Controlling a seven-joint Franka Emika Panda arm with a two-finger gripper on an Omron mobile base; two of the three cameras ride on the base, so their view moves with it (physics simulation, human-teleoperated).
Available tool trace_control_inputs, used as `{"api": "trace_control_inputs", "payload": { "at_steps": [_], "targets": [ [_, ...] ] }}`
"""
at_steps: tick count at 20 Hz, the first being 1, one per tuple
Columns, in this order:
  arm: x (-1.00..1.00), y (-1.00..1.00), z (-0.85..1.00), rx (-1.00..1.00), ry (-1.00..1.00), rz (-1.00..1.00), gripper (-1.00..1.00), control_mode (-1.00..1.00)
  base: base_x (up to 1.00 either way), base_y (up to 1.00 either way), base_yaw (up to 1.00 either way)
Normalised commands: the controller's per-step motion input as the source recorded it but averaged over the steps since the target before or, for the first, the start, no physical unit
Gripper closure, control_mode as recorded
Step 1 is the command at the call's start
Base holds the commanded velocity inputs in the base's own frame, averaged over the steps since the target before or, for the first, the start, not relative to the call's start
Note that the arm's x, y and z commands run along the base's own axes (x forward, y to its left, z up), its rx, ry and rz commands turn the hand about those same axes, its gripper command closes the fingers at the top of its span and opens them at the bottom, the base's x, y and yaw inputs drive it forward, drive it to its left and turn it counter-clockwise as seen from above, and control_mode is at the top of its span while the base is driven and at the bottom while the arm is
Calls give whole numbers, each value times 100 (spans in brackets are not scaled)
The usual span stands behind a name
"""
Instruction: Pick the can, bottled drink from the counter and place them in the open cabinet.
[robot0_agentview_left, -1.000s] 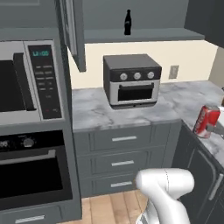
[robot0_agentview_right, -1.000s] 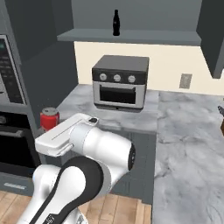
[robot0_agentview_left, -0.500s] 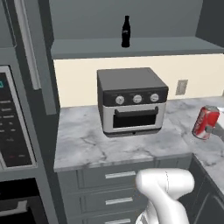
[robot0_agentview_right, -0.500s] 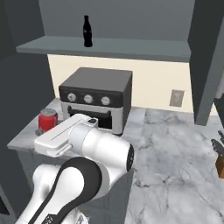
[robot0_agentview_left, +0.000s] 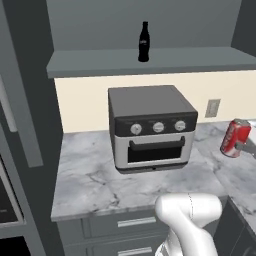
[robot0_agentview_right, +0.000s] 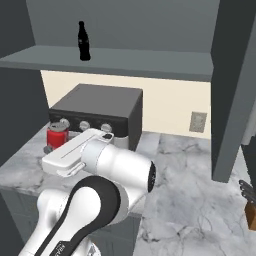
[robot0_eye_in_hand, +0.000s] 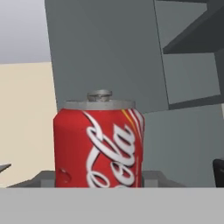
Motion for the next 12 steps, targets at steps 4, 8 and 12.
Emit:
{"api": "trace_control_inputs", "payload": {
  "at_steps": [4, 8, 12],
  "targets": [
    [0, 0, 0, 0, 0, 0, 100, 100, 11, 0, 0],
    [0, 0, 0, 0, 0, 0, 100, -100, 0, 0, 0],
    [12, 9, 20, -7, 5, -2, 100, -100, 0, 0, 0]
  ]
}}
